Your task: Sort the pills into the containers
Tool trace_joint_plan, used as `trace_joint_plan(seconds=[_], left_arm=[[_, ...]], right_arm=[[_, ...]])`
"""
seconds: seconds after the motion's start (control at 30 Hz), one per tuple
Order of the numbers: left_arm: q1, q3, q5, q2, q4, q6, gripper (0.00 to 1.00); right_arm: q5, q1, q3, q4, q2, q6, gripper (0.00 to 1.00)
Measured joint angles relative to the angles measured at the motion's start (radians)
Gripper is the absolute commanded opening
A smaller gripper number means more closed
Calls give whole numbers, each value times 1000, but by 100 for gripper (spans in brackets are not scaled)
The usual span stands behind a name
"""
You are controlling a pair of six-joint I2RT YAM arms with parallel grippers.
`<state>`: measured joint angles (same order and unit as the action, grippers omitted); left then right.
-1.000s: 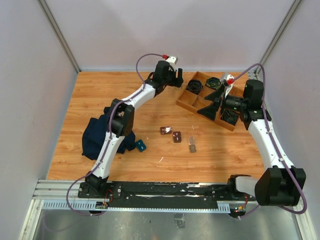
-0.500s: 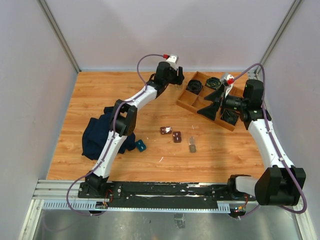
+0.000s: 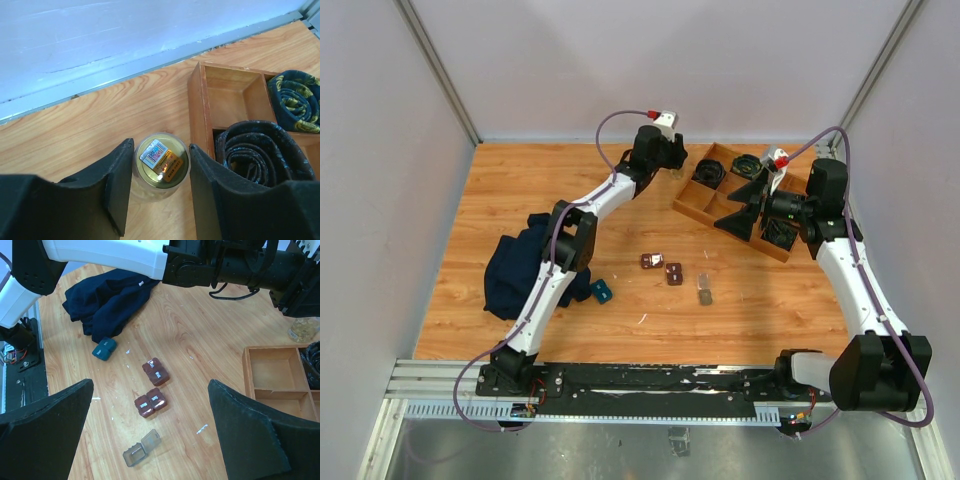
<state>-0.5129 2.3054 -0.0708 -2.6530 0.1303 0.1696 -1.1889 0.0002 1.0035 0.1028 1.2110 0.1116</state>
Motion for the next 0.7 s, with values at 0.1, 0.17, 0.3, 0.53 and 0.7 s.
trace_joint_plan(seconds=[0.1, 0.17, 0.3, 0.53, 0.7], left_arm=[[0, 0, 0, 0, -1, -13, 7], [0, -9, 1, 10, -2, -25, 1], [0, -126, 8, 108, -2, -56, 0], [0, -527, -17, 533, 101, -59, 0], [0, -869, -126, 911, 303, 39, 0]], right_arm=[[-1, 0, 0, 0, 0, 0, 99], [-5, 0, 0, 0, 0, 0, 99], [-25, 0, 0, -1, 1, 0, 98], [-83, 0, -18, -64, -2, 1, 99], [-150, 0, -72, -132, -7, 10, 98]])
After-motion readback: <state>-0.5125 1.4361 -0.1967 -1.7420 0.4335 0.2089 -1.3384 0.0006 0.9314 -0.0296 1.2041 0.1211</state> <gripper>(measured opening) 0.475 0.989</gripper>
